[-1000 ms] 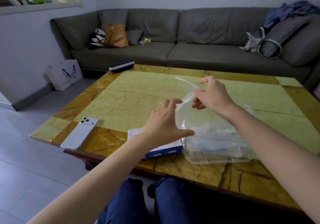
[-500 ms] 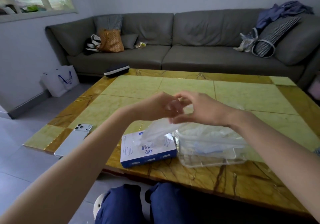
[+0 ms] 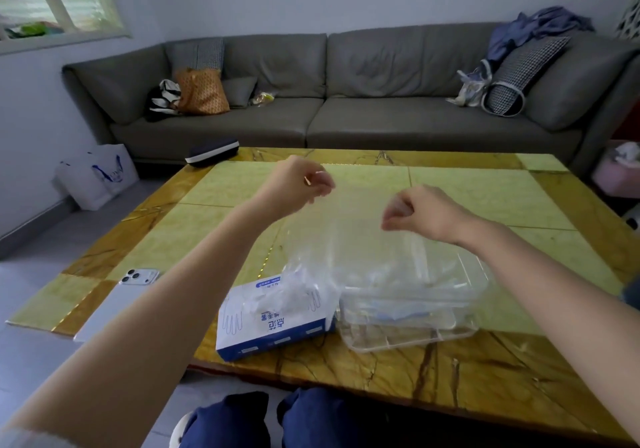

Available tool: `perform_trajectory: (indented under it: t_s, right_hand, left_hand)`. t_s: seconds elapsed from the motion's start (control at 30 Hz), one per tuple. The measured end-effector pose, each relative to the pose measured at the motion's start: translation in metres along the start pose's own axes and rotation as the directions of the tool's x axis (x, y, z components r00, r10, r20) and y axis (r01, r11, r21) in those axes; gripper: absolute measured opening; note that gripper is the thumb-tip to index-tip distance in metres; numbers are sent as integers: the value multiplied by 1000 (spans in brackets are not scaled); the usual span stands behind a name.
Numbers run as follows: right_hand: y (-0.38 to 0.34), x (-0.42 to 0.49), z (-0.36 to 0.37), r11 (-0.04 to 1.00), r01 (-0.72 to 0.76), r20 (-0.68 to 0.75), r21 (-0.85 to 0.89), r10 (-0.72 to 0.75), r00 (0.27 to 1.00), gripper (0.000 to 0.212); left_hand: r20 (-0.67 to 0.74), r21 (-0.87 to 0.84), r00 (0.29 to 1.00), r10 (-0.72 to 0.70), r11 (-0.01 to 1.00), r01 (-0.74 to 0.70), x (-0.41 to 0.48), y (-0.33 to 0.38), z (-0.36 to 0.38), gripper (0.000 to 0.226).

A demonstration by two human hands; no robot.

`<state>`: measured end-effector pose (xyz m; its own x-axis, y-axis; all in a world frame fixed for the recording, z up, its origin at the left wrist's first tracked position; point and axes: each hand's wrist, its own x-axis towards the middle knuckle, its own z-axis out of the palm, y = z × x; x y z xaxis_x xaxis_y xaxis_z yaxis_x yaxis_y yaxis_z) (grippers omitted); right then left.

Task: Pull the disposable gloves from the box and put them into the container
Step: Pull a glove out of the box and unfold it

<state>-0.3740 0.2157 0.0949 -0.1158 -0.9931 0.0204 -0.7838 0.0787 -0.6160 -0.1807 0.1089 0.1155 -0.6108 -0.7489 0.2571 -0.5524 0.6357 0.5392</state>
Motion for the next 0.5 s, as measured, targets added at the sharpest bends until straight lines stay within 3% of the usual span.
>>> perform_trajectory:
  t_s: [0.07, 0.17, 0.23, 0.27, 0.3, 0.43, 0.5]
  right_hand:
    - [8, 5, -9, 998, 48, -259, -32, -55, 964, 38]
    - [16, 8, -20, 968, 184, -593, -169, -249, 766, 19]
    - [23, 6, -23, 928, 214, -697, -306, -371, 613, 12]
    - [27, 3, -22, 908, 210, -705, -361, -414, 576, 10]
    - [32, 0, -19, 895, 211, -685, -393, -438, 582, 7]
    - [59, -14, 2, 894, 197, -353, -402, -350, 868, 10]
    - [71, -16, 11, 876, 169, -184, -451, -277, 943, 16]
  left_hand:
    - [-197, -100, 980, 23, 994, -44, 11, 11, 9, 9]
    - [-456, -285, 890, 22, 944, -169, 20, 30, 20, 10]
    - [-482, -327, 871, 95, 903, -279, 18, 36, 28, 8]
    - [-453, -296, 876, 166, 899, -323, 15, 33, 33, 6]
    - [-396, -231, 887, 239, 909, -348, 10, 28, 40, 6]
    - [-8, -18, 942, 335, 942, -336, -11, -10, 70, 11]
    - [204, 158, 915, 349, 910, -383, -16, -23, 80, 10]
